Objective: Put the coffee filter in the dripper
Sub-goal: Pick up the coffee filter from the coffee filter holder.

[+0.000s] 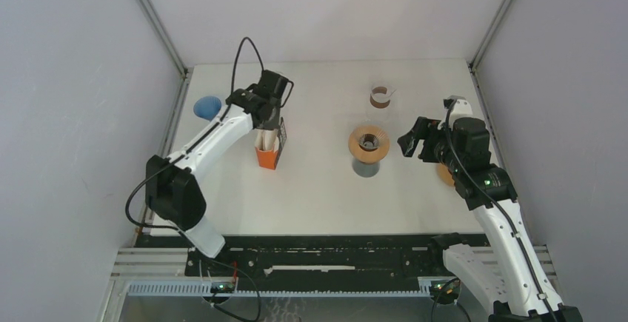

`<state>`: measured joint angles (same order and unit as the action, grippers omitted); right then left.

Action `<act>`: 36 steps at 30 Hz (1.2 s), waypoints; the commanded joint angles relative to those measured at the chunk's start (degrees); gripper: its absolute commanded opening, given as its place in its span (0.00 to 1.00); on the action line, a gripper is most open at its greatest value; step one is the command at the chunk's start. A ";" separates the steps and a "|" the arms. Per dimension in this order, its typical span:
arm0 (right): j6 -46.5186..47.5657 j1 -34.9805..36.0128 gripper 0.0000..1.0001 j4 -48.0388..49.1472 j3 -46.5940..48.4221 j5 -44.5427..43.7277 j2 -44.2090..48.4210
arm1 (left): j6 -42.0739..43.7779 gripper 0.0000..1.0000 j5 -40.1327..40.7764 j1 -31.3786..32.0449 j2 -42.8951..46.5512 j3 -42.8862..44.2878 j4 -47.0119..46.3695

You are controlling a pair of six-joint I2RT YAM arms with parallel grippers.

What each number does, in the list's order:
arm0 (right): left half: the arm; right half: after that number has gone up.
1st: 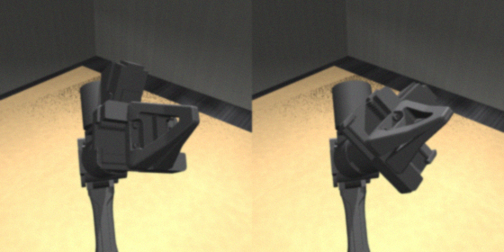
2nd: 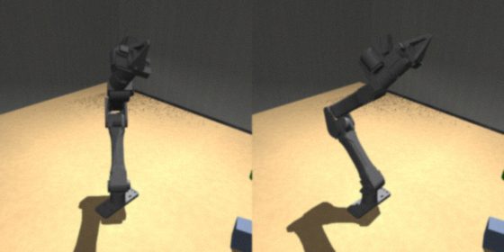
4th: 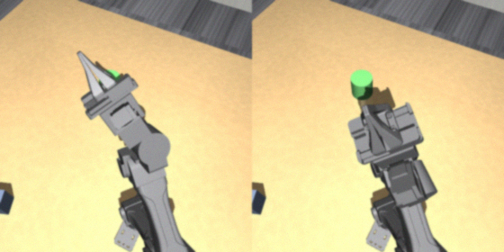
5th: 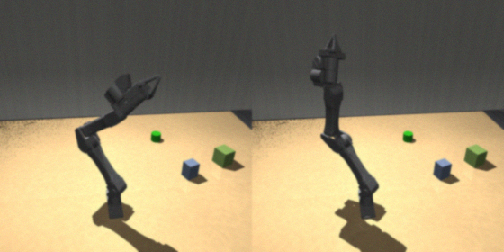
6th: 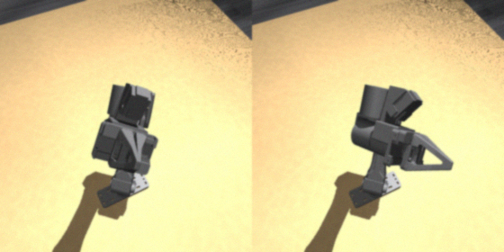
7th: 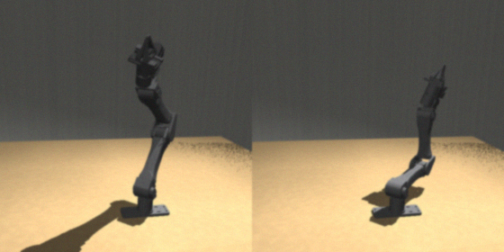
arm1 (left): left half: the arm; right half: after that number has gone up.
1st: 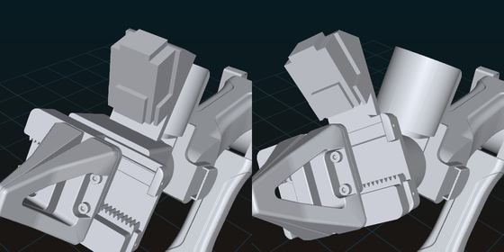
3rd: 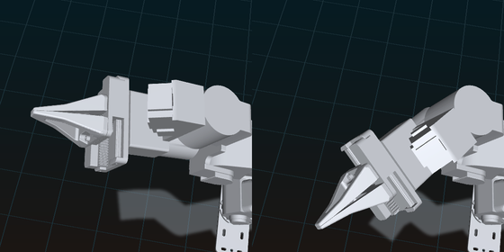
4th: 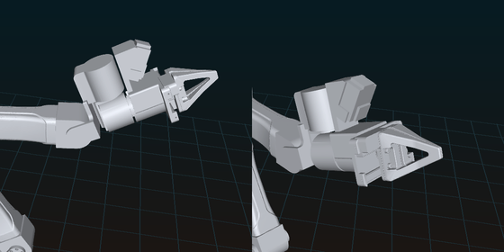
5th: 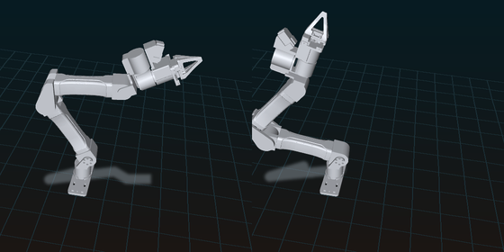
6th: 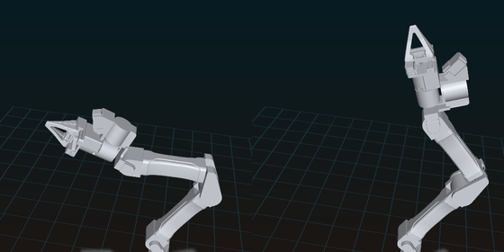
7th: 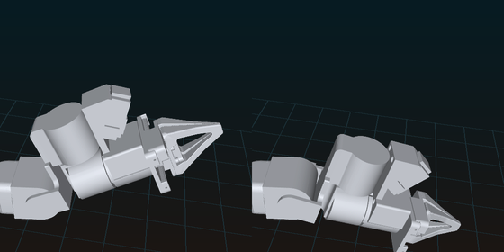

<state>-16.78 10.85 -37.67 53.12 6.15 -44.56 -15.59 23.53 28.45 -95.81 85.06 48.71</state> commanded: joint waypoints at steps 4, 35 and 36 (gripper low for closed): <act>0.50 -0.30 0.86 4.11 0.06 2.58 1.38 | -2.14 0.00 -7.42 -3.97 8.48 -0.58 -0.67; 3.85 8.35 0.86 12.01 2.16 11.94 1.99 | -17.36 0.00 -41.63 -19.44 28.61 -14.64 -19.80; 3.86 8.85 0.86 12.62 2.30 12.25 1.87 | -17.97 0.00 -42.37 -19.47 29.11 -14.67 -20.24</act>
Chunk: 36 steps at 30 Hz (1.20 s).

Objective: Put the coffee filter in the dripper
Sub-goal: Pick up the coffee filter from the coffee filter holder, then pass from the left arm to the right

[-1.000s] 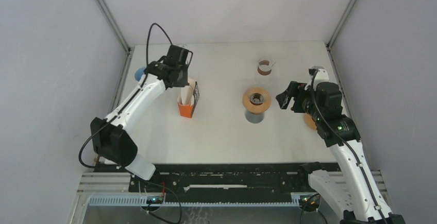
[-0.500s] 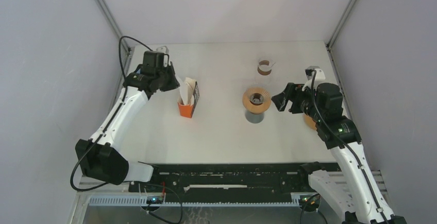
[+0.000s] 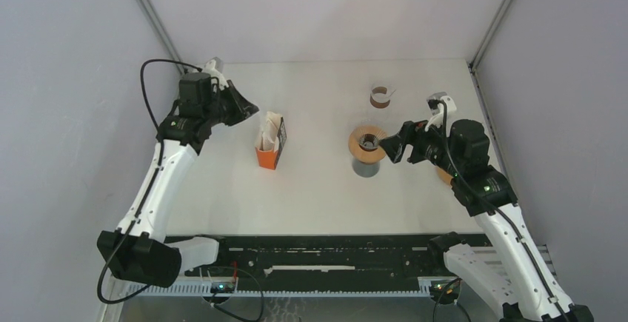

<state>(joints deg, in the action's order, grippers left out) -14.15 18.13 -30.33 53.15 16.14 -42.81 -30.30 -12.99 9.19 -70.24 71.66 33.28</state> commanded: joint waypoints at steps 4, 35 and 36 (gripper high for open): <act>1.31 4.30 0.86 8.52 2.41 2.37 -0.25 | -5.64 0.00 -8.94 -0.14 5.25 -1.58 -6.66; 8.05 31.24 0.83 23.84 4.37 -22.04 -9.66 | -17.57 0.00 -11.97 19.92 2.12 0.95 -18.98; 8.15 31.74 0.83 23.85 4.64 -22.41 -10.25 | -17.73 0.00 -11.92 20.57 1.76 1.00 -19.22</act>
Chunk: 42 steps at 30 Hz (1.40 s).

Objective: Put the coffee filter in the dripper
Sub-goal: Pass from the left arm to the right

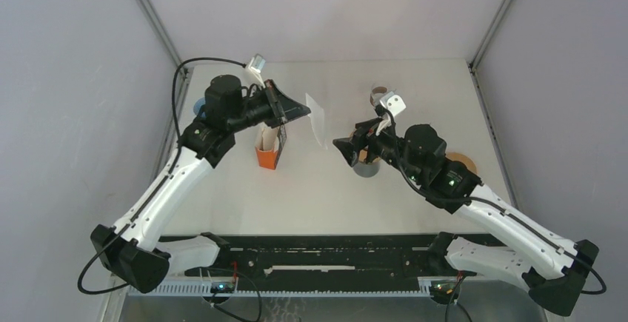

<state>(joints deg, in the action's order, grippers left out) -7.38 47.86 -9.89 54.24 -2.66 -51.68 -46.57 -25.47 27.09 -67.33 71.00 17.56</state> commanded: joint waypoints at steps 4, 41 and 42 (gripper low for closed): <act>2.01 3.87 0.83 3.90 3.86 -5.68 -2.62 | -1.77 0.00 0.75 4.07 -2.23 2.15 -4.17; 0.79 6.16 0.58 2.35 3.86 -15.71 -7.19 | -2.10 0.00 2.97 6.57 -2.59 2.10 -3.68; 0.69 6.18 0.56 2.21 3.81 -15.93 -7.05 | -2.19 0.00 3.02 6.64 -2.52 2.05 -3.68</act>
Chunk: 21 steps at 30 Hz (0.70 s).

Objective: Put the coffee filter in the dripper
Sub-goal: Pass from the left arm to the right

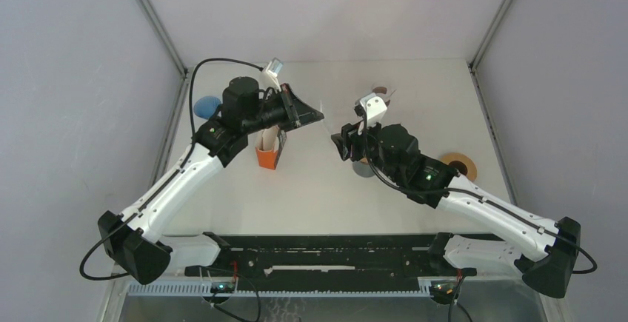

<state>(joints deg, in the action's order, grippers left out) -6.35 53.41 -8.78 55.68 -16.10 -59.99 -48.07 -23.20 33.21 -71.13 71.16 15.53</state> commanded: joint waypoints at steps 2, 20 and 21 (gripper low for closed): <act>-0.41 0.70 0.53 1.05 2.41 -2.53 1.28 | -0.98 0.00 0.91 0.56 1.35 1.80 -1.64; -0.13 2.96 0.54 1.12 2.38 -6.62 -1.01 | -8.43 0.00 6.86 1.89 2.89 -1.47 -3.00; 0.14 3.20 0.54 1.18 2.37 -7.01 -1.20 | -8.81 0.00 7.12 2.00 3.00 -1.71 -3.12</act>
<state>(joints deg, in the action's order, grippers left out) -6.50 55.46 -9.17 55.68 -20.25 -60.31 -53.25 -18.28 34.54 -70.59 70.98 15.42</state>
